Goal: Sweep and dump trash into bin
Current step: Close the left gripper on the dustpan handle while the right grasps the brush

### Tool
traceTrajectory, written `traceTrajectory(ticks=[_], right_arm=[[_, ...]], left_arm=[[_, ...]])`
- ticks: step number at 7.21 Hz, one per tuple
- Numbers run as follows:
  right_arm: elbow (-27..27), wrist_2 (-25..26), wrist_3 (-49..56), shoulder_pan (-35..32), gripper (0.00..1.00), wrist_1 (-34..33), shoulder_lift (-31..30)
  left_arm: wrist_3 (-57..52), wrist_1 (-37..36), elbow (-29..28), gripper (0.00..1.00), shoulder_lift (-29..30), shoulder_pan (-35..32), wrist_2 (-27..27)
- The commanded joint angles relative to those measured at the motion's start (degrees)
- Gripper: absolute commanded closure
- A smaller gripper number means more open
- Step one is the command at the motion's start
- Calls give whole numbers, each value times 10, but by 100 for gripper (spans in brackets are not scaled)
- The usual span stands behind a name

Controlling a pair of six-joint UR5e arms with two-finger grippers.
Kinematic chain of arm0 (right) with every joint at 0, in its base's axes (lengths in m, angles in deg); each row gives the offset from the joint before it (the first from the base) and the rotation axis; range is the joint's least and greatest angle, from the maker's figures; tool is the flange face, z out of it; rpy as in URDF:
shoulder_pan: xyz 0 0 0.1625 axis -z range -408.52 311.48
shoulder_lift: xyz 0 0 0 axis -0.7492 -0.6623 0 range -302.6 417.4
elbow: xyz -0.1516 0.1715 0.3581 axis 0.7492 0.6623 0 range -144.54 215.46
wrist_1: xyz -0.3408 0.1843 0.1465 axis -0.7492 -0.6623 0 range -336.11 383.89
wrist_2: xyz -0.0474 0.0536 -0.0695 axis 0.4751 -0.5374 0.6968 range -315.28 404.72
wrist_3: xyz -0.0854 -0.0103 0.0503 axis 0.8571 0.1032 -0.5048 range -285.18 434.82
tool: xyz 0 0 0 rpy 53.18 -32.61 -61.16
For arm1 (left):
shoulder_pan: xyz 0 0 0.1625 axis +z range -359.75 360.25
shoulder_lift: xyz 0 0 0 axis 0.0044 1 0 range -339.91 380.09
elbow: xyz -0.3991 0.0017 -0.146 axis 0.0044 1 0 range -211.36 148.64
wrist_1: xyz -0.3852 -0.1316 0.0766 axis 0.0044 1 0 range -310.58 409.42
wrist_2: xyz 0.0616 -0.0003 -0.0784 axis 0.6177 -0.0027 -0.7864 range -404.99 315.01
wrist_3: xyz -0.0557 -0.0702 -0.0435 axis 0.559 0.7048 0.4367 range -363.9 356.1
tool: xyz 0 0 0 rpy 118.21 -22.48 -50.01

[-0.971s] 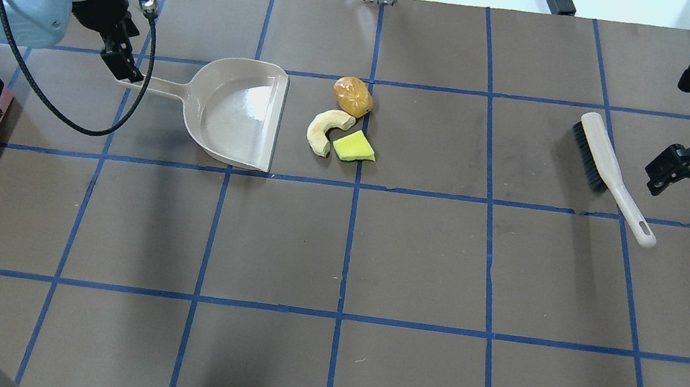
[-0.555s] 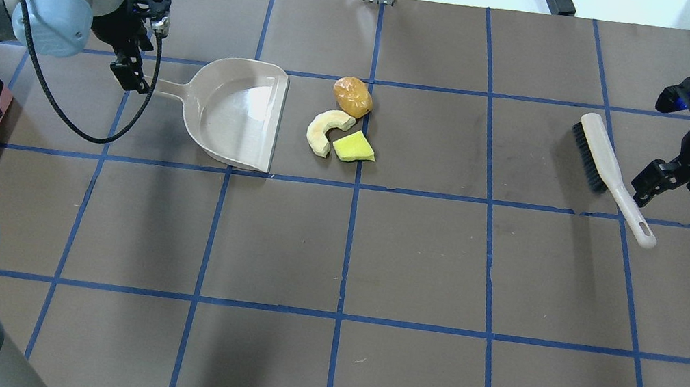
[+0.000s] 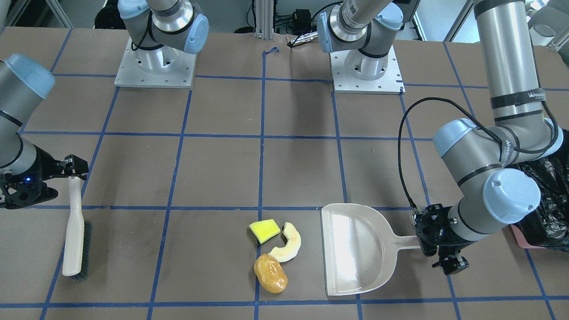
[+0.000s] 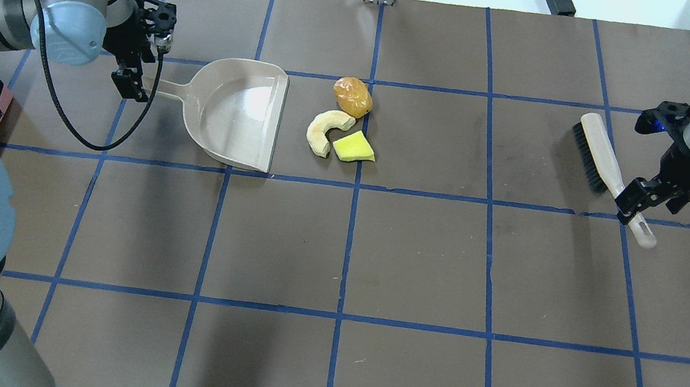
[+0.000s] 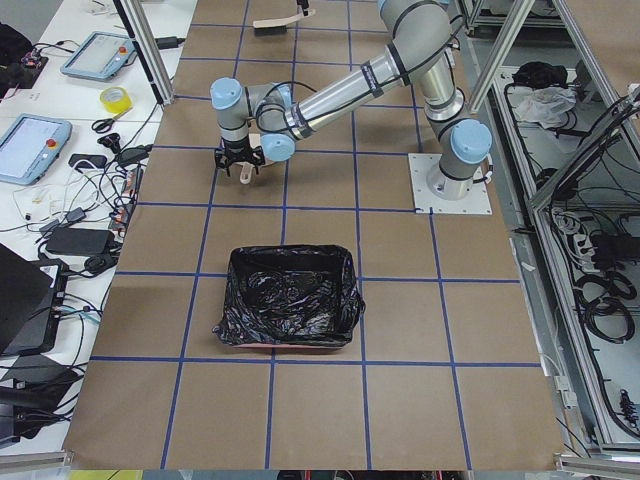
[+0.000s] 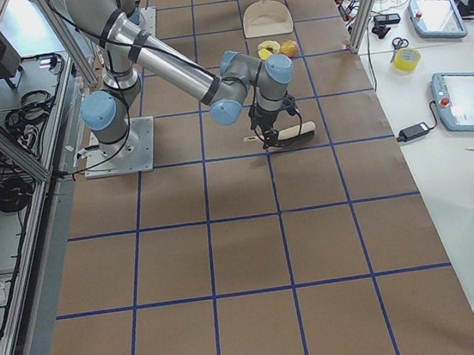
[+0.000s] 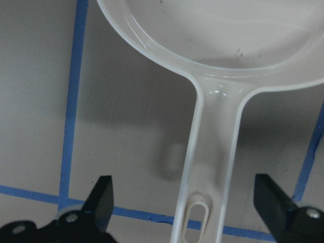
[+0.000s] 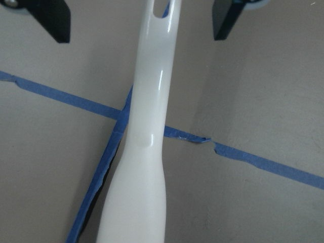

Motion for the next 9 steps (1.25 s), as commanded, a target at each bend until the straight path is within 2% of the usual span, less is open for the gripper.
traceTrajectory(ticks=[1,2,4,5,6,7,8,9], right_arm=[[-8,-1,-1,0,0,2,8],[-11,-3,-1,0,3,1,8],[-13,-3,-1,0,24,1,11],[-13,-1,-1,0,38,1,11],[-13,0,-1,0,43,1,11],[-13,0,0,0,66,2,11],[-13,0,-2,0,95,3,10],[-11,-1,-3,0,100,3,11]], left_arm=[[-1,-1,1,10,1,-2,-1],[-2,-1,2,20,1,-2,-3],[-6,-1,7,36,1,-3,-3],[-5,-1,8,60,0,-4,-5],[-4,-1,8,70,0,-7,-6],[-3,-1,8,72,0,-8,-5],[-4,-1,7,75,0,-8,-5],[-4,-1,7,79,0,-9,-5]])
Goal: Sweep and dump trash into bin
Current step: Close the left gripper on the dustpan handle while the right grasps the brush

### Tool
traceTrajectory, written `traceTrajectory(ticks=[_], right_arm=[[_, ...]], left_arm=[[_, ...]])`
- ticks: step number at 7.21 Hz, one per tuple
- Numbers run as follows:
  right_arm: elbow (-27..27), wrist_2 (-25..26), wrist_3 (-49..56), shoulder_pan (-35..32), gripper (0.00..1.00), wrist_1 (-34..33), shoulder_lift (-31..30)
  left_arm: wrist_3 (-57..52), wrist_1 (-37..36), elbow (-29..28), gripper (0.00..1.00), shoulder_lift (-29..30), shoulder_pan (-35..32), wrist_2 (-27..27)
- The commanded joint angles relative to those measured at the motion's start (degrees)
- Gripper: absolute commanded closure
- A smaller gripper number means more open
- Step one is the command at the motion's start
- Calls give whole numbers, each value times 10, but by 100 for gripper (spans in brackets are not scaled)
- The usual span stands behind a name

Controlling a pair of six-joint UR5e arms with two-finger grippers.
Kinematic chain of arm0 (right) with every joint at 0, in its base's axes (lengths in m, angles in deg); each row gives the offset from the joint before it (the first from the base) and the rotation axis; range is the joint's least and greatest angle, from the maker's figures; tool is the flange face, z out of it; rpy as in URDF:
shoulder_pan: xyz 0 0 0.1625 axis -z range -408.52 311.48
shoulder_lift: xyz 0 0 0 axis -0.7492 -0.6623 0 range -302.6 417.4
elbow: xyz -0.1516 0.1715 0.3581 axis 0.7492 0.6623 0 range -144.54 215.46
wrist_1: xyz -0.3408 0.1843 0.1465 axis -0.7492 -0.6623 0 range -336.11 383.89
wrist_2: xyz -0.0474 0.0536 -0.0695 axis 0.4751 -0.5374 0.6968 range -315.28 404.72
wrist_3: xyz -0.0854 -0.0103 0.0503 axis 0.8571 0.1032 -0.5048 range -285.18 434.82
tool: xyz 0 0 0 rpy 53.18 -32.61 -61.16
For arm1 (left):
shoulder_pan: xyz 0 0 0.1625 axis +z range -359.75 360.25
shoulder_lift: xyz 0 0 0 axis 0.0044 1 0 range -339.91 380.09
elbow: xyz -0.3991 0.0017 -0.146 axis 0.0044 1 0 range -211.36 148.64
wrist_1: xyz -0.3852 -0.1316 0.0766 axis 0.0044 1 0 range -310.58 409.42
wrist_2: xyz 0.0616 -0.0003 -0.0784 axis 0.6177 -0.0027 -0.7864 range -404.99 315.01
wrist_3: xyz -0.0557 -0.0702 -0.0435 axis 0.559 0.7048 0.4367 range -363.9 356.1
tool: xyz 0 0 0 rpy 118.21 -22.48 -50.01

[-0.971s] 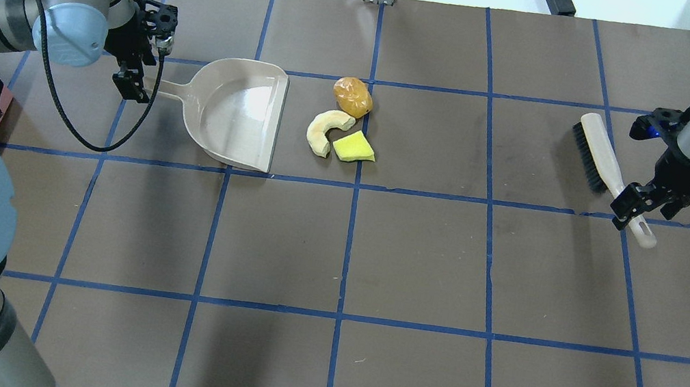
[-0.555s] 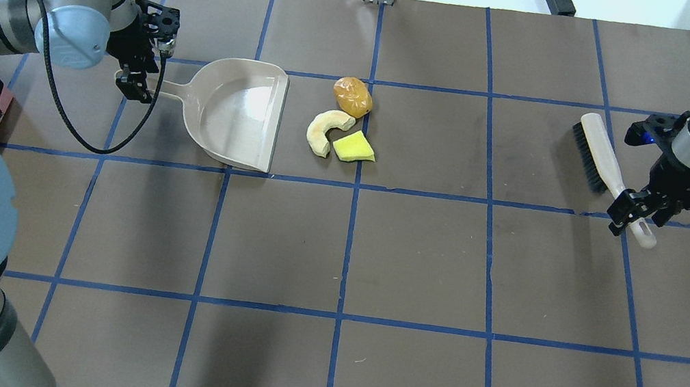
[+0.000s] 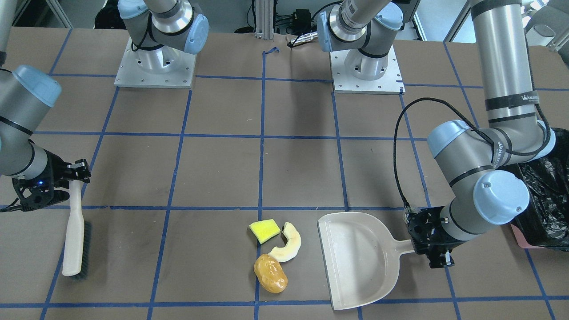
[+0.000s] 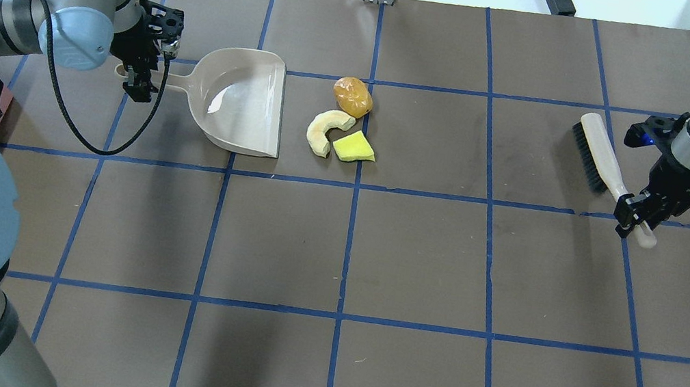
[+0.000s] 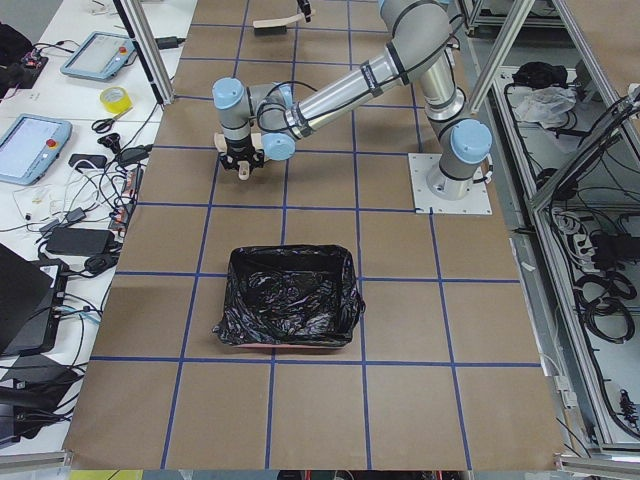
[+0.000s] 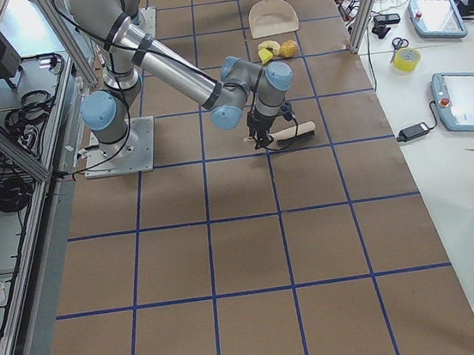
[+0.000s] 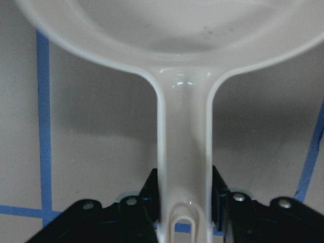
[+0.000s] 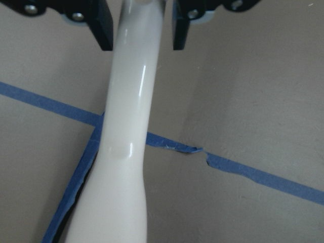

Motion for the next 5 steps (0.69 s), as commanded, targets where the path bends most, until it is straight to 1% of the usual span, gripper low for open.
traceTrajectory(ticks=[1,3,4,5], right_arm=[[5,-1,-5,0,100,1,-1],[7,-1,-9,-3,100,-2,-1],[7,-9,-57,-10,100,-1,-4],[7,-13,-126,-30,100,3,-8]], left_arm=[[0,0,0,79,0,-1,0],[2,0,0,79,0,-1,1],[2,0,0,75,0,-1,3],[2,-1,0,69,1,-1,3]])
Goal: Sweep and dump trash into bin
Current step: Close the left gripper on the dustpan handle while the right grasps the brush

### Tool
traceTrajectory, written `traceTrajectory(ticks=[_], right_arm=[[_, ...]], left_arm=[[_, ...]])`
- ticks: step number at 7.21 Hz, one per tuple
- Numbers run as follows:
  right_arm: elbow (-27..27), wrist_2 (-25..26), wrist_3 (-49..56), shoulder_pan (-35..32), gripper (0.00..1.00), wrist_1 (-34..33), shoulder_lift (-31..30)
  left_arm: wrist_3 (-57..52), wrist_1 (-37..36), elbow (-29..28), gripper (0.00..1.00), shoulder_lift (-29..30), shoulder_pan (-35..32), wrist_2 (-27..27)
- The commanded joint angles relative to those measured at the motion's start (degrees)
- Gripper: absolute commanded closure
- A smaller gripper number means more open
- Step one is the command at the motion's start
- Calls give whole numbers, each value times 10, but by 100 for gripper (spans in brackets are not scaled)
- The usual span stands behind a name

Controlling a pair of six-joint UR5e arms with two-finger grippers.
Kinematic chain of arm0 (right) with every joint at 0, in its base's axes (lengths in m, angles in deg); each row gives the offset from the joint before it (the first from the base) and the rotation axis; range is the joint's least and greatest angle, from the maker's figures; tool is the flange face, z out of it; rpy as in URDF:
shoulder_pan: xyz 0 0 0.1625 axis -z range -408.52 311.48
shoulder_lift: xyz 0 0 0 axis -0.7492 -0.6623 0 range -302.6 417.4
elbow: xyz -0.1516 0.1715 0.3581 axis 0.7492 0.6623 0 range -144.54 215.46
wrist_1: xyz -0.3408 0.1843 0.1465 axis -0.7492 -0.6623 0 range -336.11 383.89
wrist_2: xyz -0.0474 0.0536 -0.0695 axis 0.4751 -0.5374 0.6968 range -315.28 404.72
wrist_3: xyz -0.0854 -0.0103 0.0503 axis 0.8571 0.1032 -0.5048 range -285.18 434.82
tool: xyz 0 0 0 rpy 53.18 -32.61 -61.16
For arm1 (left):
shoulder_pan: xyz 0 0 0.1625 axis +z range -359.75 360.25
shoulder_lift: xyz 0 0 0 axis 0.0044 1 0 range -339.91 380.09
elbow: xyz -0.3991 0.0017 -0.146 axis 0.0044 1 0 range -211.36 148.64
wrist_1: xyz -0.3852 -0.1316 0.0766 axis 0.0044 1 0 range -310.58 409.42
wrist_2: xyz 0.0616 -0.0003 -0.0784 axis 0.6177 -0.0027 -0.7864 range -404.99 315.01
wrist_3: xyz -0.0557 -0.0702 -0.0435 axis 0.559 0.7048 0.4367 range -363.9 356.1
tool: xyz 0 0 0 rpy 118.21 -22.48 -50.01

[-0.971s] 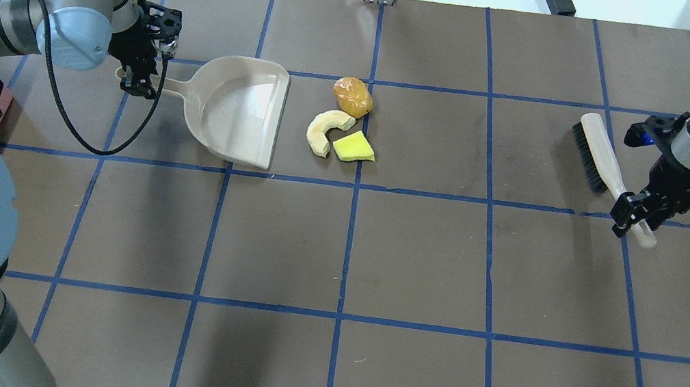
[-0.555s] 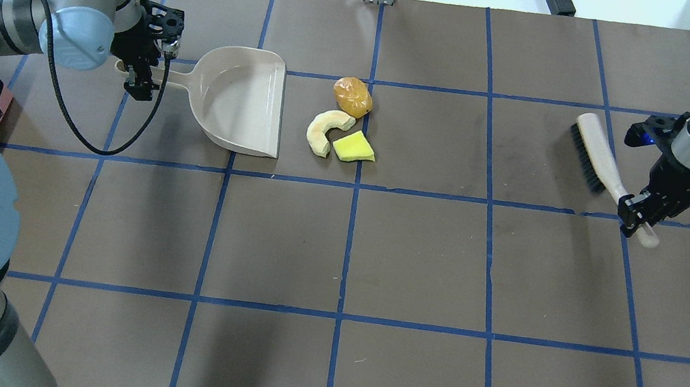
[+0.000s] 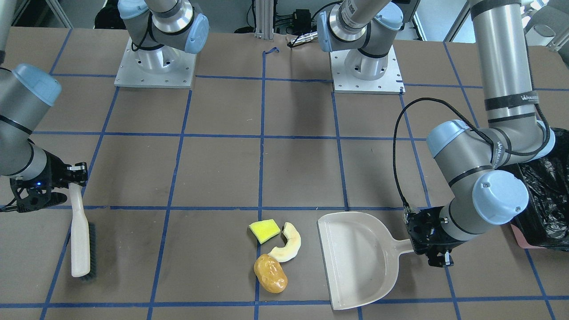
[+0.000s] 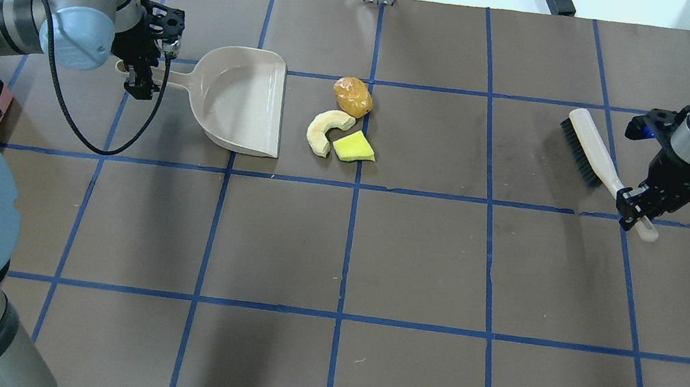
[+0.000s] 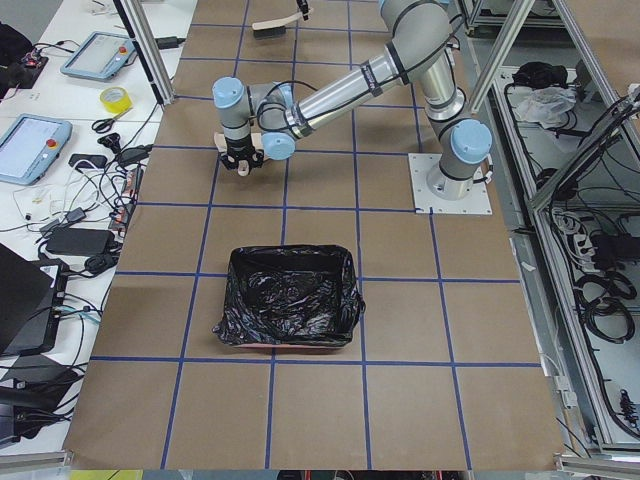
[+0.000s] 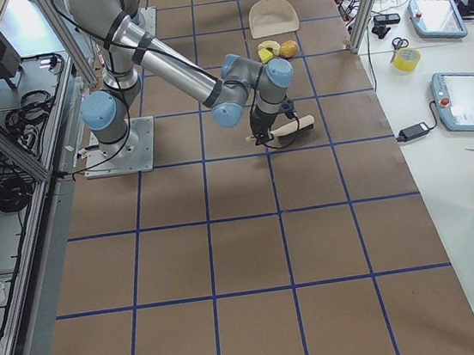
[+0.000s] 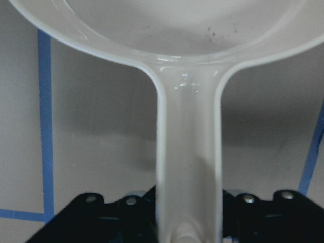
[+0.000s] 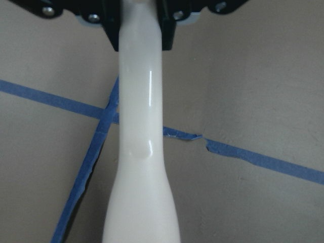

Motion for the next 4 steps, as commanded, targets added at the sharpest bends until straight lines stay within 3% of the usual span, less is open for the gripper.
traceTrajectory(ticks=[1,4], right_arm=[[0,-7,-90,-52,100,2,-6],[0,-32,-246,-141,100,4,-13]], left_arm=[[4,-2,0,42,1,0,1],[8,-2,1,38,2,0,2]])
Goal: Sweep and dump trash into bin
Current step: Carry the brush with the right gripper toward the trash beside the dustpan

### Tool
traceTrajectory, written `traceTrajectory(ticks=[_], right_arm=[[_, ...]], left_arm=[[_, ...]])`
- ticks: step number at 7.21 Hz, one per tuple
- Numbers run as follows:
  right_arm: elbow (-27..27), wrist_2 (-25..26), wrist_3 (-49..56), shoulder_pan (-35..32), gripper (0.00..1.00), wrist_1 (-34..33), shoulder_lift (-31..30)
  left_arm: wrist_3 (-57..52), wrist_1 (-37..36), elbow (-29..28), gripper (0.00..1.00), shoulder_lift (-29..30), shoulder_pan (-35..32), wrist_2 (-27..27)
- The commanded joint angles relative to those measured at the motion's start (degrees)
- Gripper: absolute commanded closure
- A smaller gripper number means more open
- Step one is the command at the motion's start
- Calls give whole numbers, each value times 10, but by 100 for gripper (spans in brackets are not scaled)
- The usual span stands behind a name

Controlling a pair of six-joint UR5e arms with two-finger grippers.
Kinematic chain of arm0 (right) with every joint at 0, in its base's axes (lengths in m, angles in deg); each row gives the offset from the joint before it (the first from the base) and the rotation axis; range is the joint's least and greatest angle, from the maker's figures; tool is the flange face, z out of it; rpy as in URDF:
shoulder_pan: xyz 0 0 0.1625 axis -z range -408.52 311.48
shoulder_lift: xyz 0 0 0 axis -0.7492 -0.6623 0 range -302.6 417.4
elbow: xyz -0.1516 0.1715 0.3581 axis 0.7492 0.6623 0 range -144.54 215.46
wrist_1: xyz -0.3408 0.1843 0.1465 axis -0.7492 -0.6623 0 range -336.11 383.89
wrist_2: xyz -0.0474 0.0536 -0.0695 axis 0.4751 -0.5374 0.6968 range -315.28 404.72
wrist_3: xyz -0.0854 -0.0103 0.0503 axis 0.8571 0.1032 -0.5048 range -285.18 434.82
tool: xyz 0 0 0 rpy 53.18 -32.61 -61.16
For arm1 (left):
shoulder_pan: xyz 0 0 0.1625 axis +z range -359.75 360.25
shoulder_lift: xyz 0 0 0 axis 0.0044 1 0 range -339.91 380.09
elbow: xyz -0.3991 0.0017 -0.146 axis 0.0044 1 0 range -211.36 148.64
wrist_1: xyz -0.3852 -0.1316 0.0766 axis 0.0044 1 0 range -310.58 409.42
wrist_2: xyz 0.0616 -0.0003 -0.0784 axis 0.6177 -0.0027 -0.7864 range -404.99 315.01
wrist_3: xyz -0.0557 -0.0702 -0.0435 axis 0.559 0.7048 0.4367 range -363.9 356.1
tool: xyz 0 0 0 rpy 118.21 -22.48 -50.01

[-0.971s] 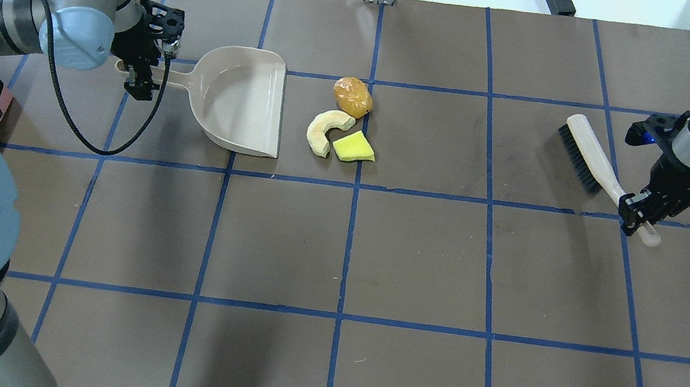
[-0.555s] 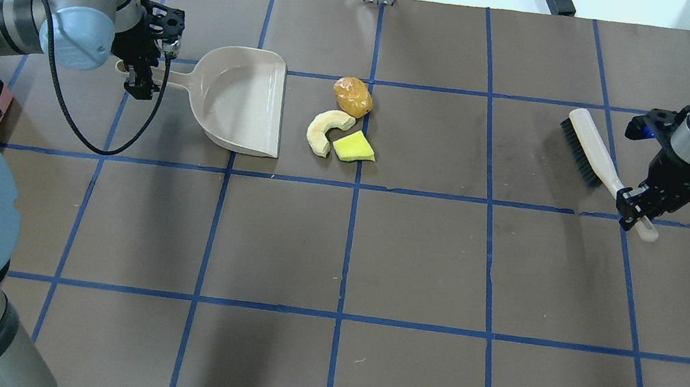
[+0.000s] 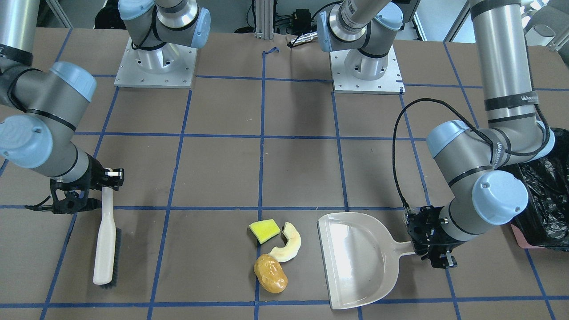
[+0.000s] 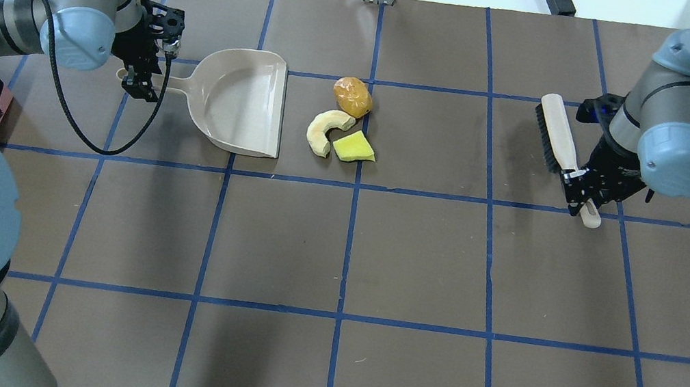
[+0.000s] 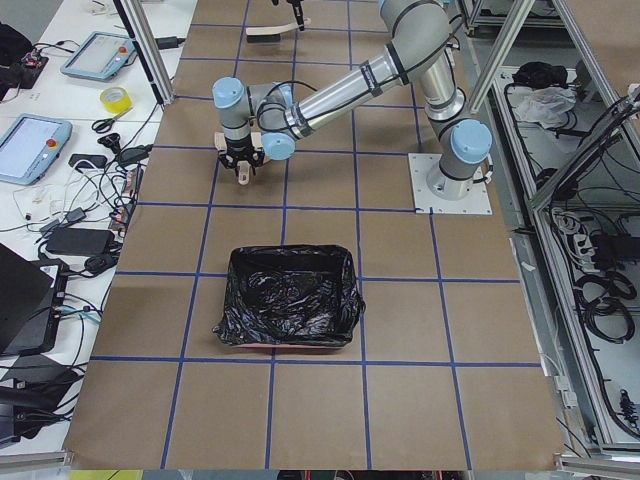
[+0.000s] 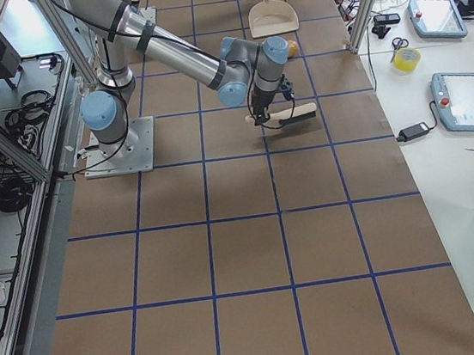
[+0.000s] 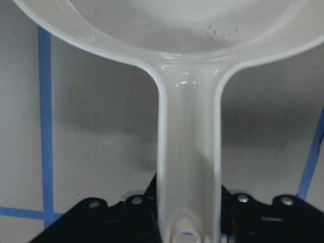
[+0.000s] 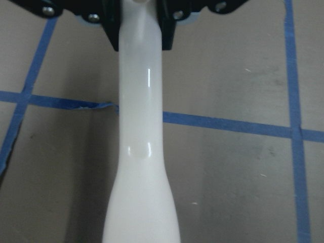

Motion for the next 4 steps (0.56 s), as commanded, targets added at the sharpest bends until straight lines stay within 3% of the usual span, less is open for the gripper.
traceTrajectory(ticks=[1,2,3,4], right_arm=[[0,-10,-119,-78,100,3,-6],[0,-22,-167,-104,100,2,-6],[0,-26,-210,-124,100,2,-6],[0,-26,-222,-133,100,1,-5]], left_arm=[[-1,0,0,39,1,0,-2],[-7,0,0,51,1,0,-3],[-6,0,0,76,0,0,-4],[-6,0,-1,76,0,0,-4]])
